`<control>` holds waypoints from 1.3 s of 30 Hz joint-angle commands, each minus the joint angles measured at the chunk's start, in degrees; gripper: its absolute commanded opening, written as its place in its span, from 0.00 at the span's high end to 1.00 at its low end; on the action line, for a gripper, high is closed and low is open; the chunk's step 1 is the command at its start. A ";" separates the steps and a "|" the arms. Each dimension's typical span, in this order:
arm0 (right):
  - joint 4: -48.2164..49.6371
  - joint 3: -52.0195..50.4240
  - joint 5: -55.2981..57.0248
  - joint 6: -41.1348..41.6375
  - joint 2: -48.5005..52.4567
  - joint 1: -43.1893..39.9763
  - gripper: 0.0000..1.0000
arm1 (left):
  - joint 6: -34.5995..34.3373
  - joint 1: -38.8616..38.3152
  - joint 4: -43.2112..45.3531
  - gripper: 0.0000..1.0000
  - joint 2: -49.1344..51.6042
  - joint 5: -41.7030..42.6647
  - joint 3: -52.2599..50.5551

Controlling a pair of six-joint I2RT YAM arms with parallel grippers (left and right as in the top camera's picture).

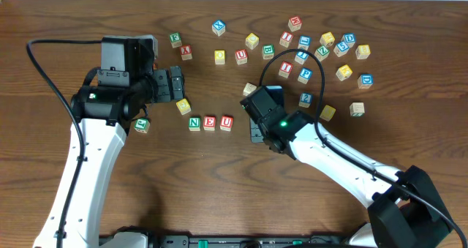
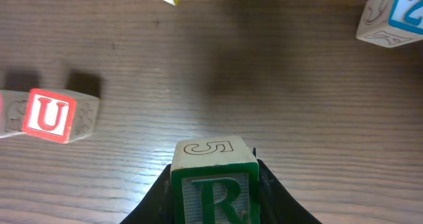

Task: Spell out NEURIPS
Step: 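Lift the R block and carry it toward the U block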

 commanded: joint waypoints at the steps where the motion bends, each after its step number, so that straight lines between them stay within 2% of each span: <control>1: 0.15 -0.13 0.85 2.91 -0.94 0.35 0.89 | 0.33 0.09 0.02 0.02 -0.52 0.33 1.31; 9: 5.68 -2.43 0.83 3.32 0.24 1.57 0.90 | 0.33 0.09 0.02 0.02 -0.52 0.33 1.31; 29: 10.95 -2.58 0.39 3.96 8.28 3.04 0.85 | 0.33 0.09 0.02 0.02 -0.52 0.33 1.31; 39: 13.44 -2.58 -1.62 3.89 9.07 3.04 0.83 | 0.33 0.09 0.02 0.02 -0.52 0.33 1.31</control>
